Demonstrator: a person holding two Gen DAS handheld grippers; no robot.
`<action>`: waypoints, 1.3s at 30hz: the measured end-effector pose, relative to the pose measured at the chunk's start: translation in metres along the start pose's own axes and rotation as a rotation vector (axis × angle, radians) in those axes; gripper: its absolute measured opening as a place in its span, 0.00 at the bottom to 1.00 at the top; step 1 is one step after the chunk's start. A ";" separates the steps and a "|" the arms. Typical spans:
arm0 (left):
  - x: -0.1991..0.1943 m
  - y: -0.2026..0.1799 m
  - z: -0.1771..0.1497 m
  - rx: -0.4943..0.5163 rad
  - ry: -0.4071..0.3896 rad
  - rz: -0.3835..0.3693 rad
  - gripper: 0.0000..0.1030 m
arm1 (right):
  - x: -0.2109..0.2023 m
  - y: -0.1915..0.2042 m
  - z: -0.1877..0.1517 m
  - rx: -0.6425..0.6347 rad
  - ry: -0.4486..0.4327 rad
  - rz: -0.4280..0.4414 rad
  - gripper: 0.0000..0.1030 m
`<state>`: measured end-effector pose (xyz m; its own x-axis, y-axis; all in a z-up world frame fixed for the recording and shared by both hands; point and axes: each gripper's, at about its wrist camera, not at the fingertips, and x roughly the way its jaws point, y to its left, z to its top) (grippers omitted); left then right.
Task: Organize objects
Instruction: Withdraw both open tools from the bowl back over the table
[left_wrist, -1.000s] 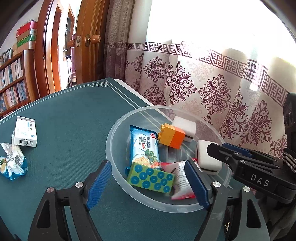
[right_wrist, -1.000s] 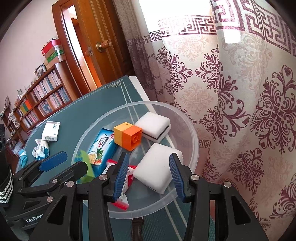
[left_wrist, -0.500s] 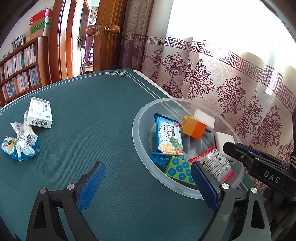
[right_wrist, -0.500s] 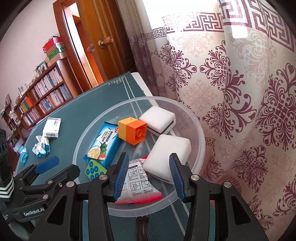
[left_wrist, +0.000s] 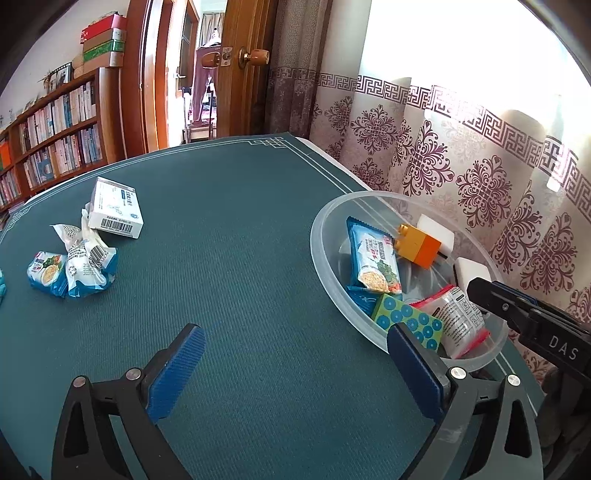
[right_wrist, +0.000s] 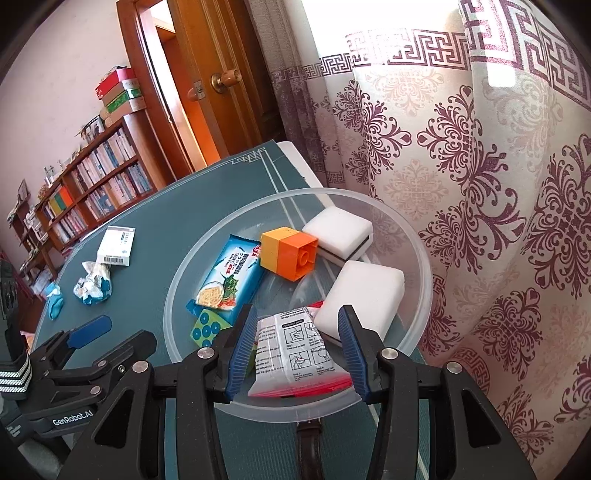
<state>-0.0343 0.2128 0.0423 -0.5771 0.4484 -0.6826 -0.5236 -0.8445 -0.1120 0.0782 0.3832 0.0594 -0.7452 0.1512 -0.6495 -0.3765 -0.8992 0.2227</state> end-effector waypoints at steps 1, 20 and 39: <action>-0.001 0.002 -0.001 -0.002 -0.001 0.006 0.98 | 0.000 0.001 0.000 -0.001 0.001 0.002 0.46; -0.018 0.051 -0.010 -0.097 -0.027 0.078 0.99 | 0.000 0.043 -0.005 -0.065 0.018 0.081 0.46; -0.035 0.101 -0.017 -0.162 -0.065 0.224 0.99 | 0.017 0.102 -0.018 -0.158 0.087 0.179 0.53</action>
<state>-0.0563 0.1069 0.0421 -0.7089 0.2585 -0.6562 -0.2741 -0.9583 -0.0813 0.0368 0.2865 0.0574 -0.7395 -0.0463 -0.6716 -0.1468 -0.9625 0.2280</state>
